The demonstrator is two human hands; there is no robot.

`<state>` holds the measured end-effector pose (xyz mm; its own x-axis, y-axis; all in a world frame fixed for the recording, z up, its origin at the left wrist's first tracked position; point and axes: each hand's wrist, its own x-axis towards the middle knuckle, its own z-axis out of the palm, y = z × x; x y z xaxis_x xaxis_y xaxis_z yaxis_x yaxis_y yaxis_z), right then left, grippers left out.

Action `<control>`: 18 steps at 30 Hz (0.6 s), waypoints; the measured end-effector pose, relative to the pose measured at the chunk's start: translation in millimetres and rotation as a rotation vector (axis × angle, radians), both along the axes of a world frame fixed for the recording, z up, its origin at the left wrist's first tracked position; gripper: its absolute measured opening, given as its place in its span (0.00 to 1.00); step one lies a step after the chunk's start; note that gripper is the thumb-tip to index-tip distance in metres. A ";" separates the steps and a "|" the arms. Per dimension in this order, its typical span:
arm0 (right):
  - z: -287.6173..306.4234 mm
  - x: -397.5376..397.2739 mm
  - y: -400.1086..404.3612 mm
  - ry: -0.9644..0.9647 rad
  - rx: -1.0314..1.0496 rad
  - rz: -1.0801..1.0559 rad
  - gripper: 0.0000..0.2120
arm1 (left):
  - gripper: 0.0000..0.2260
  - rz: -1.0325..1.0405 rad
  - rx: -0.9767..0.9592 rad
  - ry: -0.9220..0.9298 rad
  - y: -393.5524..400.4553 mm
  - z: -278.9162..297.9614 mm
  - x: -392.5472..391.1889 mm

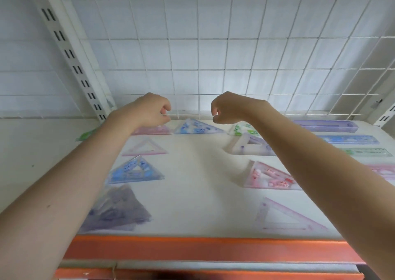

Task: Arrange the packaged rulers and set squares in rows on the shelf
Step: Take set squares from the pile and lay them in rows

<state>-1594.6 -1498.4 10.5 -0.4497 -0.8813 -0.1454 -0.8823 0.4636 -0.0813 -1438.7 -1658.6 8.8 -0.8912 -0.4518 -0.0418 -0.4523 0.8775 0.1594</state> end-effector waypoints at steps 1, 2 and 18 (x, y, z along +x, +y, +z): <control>-1.2 6.6 -8.4 -0.009 0.001 0.004 0.14 | 0.17 0.019 0.005 -0.019 -7.7 -1.2 9.4; -1.6 14.0 -17.0 -0.019 0.003 0.012 0.14 | 0.18 0.036 0.011 -0.036 -15.6 -2.5 18.6; -19.0 96.2 -112.7 -0.068 0.161 -0.125 0.25 | 0.36 -0.111 0.093 -0.180 -85.7 -22.8 73.4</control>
